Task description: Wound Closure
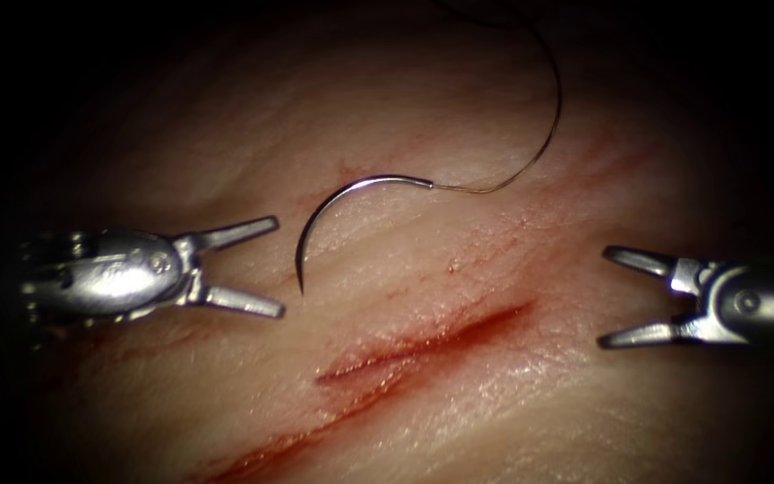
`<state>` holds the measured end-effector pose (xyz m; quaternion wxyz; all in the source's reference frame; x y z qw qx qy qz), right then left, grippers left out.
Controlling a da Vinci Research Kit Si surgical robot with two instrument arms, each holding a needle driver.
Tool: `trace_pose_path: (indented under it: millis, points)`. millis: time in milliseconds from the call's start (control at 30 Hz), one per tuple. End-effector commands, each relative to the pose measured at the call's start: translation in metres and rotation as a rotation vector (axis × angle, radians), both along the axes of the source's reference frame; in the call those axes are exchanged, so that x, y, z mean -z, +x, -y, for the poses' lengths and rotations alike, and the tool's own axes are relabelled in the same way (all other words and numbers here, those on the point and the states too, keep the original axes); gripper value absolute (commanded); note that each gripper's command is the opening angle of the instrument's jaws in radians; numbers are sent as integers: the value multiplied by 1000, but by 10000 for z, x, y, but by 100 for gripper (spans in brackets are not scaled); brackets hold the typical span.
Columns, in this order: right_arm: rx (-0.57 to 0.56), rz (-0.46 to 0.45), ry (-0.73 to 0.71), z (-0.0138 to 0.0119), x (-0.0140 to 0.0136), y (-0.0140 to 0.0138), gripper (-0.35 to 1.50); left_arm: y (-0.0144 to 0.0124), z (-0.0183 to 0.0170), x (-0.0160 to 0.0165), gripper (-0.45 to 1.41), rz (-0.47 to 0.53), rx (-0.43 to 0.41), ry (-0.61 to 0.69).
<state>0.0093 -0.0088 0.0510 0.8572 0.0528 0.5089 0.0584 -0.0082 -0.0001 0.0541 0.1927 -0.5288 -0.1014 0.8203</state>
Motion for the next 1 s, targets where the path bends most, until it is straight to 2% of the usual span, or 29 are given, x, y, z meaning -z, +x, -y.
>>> trace_pose_path:
  millis: [33,200,333,367,433,500,667,733,1000]
  points:
    - [-3,8,5,5,-5,7,119,-7,2,-7,87,-17,22,10]
    - [21,45,13,9,-7,5,117,-15,-9,-13,87,-77,108,53]
    - [21,63,14,9,-5,5,116,-25,-20,-21,87,-136,219,118]
    - [23,68,16,10,-4,5,116,-30,-24,-24,88,-170,258,123]
    - [35,78,10,11,-3,6,114,-39,-37,-30,85,-261,284,128]
    - [41,86,2,13,-2,8,112,-46,-52,-36,82,-324,289,149]
    - [44,89,-2,13,-1,11,112,-52,-65,-53,75,-381,294,200]
    - [49,92,-6,13,-1,13,112,-58,-71,-67,73,-447,259,215]
    - [54,94,-10,14,-1,13,112,-62,-67,-101,73,-541,157,242]
